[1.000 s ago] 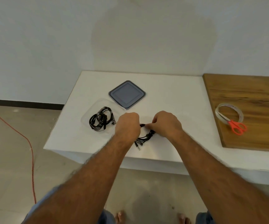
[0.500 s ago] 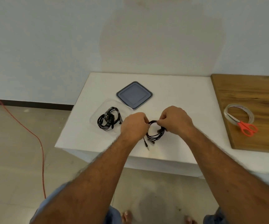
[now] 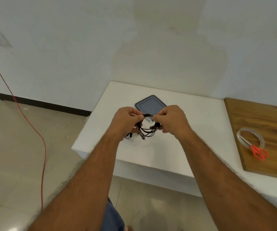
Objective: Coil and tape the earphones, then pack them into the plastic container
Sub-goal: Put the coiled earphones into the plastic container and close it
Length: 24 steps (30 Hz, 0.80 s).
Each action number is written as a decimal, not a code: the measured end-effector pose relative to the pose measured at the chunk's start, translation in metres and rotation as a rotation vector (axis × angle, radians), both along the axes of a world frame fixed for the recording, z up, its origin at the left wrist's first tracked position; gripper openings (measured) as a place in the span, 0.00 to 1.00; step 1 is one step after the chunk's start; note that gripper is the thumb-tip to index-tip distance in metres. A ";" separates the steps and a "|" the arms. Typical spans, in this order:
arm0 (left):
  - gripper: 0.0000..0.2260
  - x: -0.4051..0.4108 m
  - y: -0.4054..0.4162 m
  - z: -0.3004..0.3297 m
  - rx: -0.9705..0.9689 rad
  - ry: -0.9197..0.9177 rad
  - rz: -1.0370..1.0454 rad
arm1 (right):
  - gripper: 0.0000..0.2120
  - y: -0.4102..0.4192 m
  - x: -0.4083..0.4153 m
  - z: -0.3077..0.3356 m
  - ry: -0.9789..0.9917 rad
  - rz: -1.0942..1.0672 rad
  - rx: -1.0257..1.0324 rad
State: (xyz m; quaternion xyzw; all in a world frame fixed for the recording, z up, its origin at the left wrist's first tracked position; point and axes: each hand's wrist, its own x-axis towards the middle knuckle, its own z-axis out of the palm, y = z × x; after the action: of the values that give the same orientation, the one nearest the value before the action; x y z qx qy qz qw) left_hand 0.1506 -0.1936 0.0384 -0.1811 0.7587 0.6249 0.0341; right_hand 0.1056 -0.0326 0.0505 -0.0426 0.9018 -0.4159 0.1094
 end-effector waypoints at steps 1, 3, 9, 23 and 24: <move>0.01 0.000 -0.007 -0.001 -0.012 0.004 0.026 | 0.07 -0.009 -0.002 -0.002 -0.012 0.009 0.007; 0.01 -0.002 -0.018 -0.006 -0.052 -0.002 0.066 | 0.08 -0.025 -0.007 -0.007 -0.045 0.021 0.031; 0.03 -0.016 -0.032 -0.029 -0.180 -0.070 0.125 | 0.07 -0.050 -0.018 -0.028 -0.081 0.016 0.148; 0.07 -0.029 -0.012 -0.045 -0.599 -0.033 0.085 | 0.13 -0.051 -0.018 -0.054 0.146 0.018 0.497; 0.08 -0.030 -0.012 -0.045 -0.618 -0.035 0.095 | 0.12 -0.050 -0.018 -0.054 0.146 0.031 0.492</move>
State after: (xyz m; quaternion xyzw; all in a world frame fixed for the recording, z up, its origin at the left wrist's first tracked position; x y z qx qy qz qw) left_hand 0.1206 -0.2060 -0.0065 -0.2288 0.9027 0.3623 -0.0386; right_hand 0.0874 -0.0828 -0.0036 -0.0583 0.9806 -0.1780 0.0575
